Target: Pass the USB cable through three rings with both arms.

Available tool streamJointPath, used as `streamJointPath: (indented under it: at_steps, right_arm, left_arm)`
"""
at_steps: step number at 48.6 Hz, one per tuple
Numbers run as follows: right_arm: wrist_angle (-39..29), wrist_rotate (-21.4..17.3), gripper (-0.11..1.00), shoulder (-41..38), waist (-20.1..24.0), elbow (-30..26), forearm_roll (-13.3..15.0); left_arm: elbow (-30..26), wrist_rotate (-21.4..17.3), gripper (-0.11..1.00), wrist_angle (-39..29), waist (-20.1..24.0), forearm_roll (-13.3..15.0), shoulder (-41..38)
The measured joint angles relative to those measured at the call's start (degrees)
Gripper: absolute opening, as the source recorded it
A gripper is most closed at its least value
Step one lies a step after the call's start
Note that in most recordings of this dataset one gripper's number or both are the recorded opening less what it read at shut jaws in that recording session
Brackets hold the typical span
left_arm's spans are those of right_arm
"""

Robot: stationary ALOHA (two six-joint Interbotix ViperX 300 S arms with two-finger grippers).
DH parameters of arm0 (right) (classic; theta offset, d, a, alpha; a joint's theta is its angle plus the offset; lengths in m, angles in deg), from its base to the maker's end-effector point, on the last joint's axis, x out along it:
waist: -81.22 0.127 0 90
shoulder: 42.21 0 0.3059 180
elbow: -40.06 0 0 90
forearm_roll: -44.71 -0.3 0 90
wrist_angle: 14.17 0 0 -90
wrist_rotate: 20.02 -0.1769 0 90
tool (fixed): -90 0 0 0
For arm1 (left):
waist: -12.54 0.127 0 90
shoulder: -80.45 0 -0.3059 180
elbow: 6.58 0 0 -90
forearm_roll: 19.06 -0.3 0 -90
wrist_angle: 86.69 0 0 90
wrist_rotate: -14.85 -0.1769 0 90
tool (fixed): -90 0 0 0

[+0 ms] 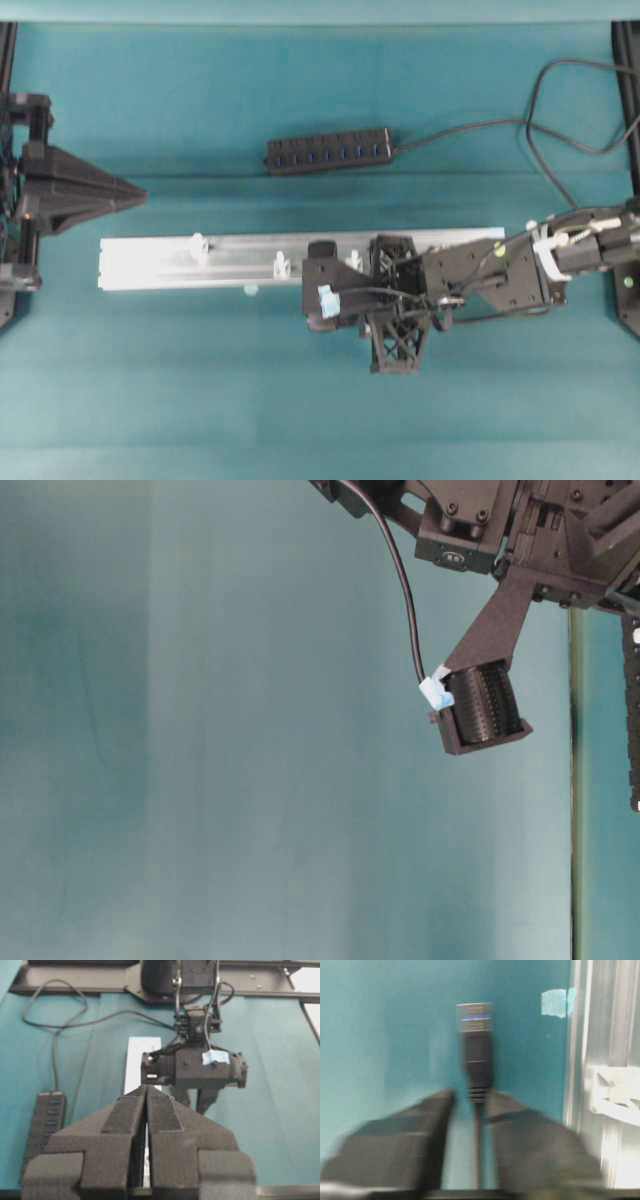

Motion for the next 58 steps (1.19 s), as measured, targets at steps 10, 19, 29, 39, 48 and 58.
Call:
streamJointPath:
  at_steps: [10, 19, 29, 39, 48, 58]
  right_arm:
    - [0.1, -0.2, -0.07, 0.0, 0.1, -0.1, 0.0]
    - [0.1, -0.2, -0.07, 0.0, 0.3, -0.1, 0.0]
    - [0.1, -0.2, -0.07, 0.0, 0.4, -0.1, 0.1]
    - [0.0, -0.2, -0.07, 0.0, 0.4, -0.2, 0.1]
    - [-1.8, -0.2, -0.07, 2.0, 0.3, -0.7, 0.3]
    - [-8.7, -0.1, -0.07, 7.6, 0.2, -1.8, 0.4]
  left_arm:
    - [0.0, 0.0, 0.02, 0.0, 0.0, 0.1, 0.0]
    - [0.0, 0.0, 0.02, 0.0, 0.0, 0.0, 0.0]
    - [0.0, 0.0, 0.02, 0.0, 0.0, 0.1, 0.1]
    - [-0.1, 0.0, 0.02, 0.1, 0.0, 0.0, 0.1]
    - [-0.4, 0.0, 0.02, 0.0, 0.0, 0.0, 0.1]
    - [-0.5, 0.0, 0.02, 0.0, 0.0, 0.0, 0.2]
